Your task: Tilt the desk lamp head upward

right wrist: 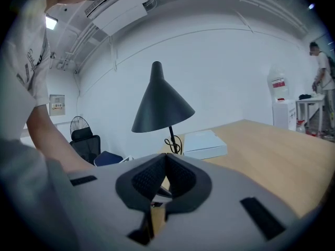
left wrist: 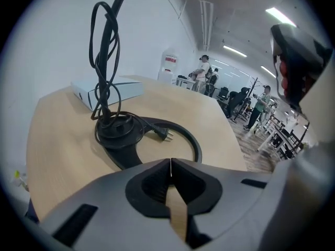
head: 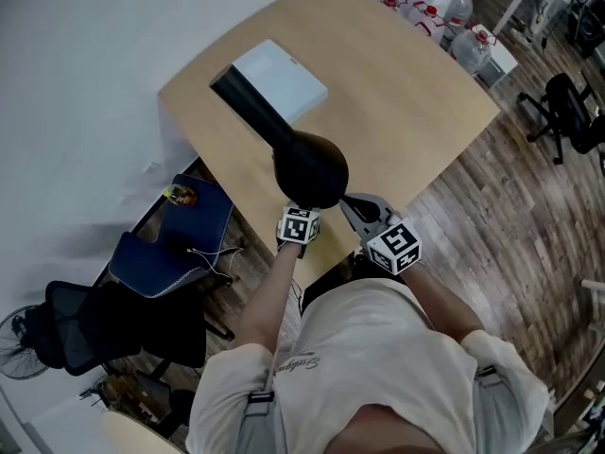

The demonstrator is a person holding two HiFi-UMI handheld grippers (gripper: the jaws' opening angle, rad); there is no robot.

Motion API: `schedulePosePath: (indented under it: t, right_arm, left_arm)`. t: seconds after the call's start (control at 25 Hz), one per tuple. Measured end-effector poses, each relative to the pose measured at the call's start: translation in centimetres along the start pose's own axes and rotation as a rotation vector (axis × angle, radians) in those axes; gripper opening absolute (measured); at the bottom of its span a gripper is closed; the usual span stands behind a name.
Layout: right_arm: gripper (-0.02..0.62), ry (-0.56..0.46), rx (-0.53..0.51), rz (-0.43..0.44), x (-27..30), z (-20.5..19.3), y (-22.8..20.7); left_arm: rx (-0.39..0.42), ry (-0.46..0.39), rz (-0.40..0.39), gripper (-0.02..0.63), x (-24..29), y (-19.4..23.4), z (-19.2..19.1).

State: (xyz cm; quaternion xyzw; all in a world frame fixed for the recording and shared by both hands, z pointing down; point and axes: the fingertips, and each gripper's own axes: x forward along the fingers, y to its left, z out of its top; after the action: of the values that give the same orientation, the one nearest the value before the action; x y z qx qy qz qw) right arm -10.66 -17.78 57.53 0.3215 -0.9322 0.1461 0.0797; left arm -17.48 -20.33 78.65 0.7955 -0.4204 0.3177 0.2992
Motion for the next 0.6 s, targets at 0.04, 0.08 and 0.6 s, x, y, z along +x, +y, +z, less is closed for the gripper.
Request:
schedulePosePath:
  t: [0.04,0.08,0.6]
  right_arm:
    - [-0.005,0.000,-0.002,0.003,0.03,0.10,-0.10]
    - [-0.005,0.000,-0.003,0.005,0.00,0.18,-0.21]
    - [-0.005,-0.001,-0.015,0.042,0.44,0.78,-0.41]
  left_arm:
    - [-0.003,0.002,0.004,0.015,0.12,0.11,-0.17]
    - [-0.007,-0.002,0.006,0.015,0.18,0.13,-0.27]
    - [-0.052,-0.053,0.002,0.015,-0.30,-0.35,-0.73]
